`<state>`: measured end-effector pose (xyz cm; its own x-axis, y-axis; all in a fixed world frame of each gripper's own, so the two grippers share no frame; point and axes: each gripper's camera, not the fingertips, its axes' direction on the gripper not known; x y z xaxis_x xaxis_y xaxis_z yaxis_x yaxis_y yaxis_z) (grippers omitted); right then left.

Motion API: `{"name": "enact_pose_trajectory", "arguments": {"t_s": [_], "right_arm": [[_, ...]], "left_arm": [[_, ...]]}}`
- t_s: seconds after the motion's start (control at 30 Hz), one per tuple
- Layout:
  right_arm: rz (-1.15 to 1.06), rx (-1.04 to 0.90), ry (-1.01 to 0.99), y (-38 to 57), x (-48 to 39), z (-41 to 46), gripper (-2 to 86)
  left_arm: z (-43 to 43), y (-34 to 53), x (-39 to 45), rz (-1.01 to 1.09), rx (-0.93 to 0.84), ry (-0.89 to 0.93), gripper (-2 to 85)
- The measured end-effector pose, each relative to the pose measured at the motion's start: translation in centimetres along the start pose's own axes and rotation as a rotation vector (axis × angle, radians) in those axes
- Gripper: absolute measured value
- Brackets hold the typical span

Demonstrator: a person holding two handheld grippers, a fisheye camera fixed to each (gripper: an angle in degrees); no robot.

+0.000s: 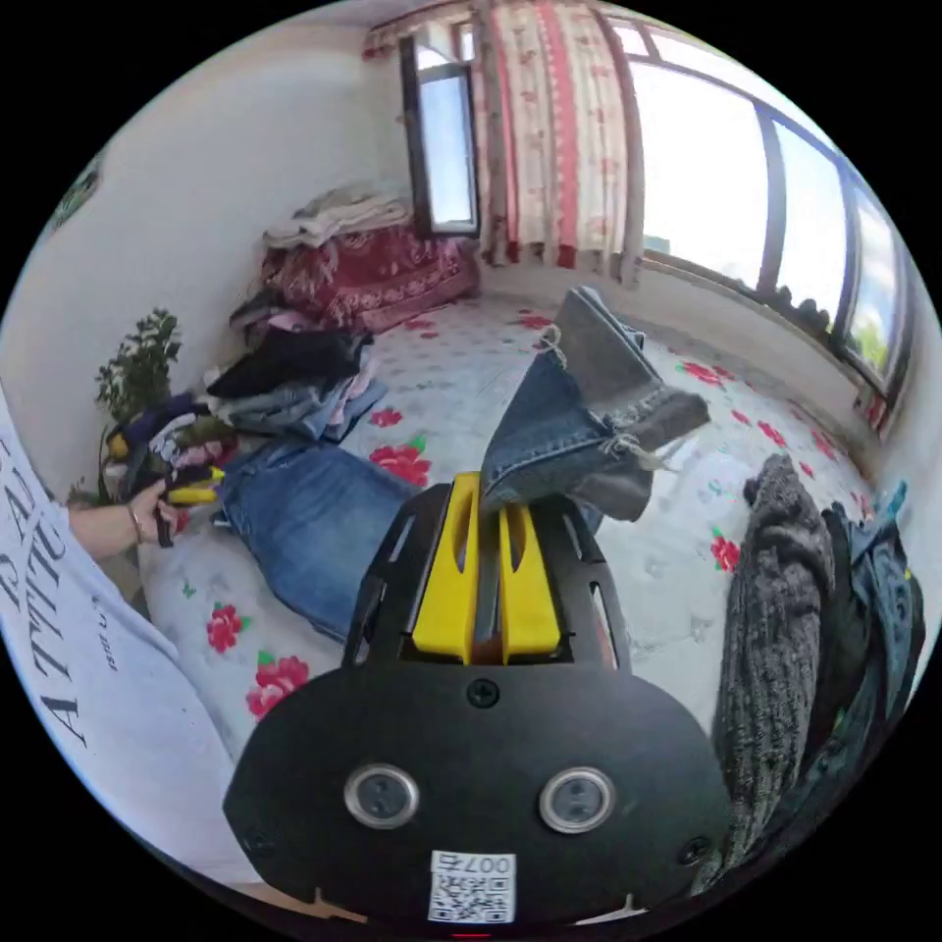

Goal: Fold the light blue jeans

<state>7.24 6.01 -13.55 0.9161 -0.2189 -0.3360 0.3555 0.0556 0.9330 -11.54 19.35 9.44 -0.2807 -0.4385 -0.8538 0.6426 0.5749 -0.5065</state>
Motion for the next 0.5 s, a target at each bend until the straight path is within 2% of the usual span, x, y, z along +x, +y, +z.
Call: {"name": "enact_pose_trajectory", "arguments": {"t_s": [0.1,0.13,0.2,0.4,0.5], "right_arm": [[-0.202,-0.237,-0.029,-0.2,-8.3,7.5,1.7],[-0.229,-0.353,-0.061,0.2,-10.6,10.6,2.2],[-0.279,-0.452,-0.124,0.9,-13.3,13.0,2.8],[-0.181,-0.312,-0.183,0.1,-15.0,10.4,4.7],[-0.060,-0.279,-0.183,0.3,-12.8,9.2,5.8]], "left_arm": [[1.3,-1.8,-1.5,-0.002,-0.024,0.014,13.7],[1.5,-2.3,-2.1,-0.009,-0.022,0.002,12.2],[1.7,-2.9,-3.2,-0.019,-0.024,0.018,10.3],[1.1,-3.3,-6.3,-0.061,-0.009,0.195,5.4],[-0.8,-3.1,-3.9,0.062,0.028,0.252,5.0]]}}
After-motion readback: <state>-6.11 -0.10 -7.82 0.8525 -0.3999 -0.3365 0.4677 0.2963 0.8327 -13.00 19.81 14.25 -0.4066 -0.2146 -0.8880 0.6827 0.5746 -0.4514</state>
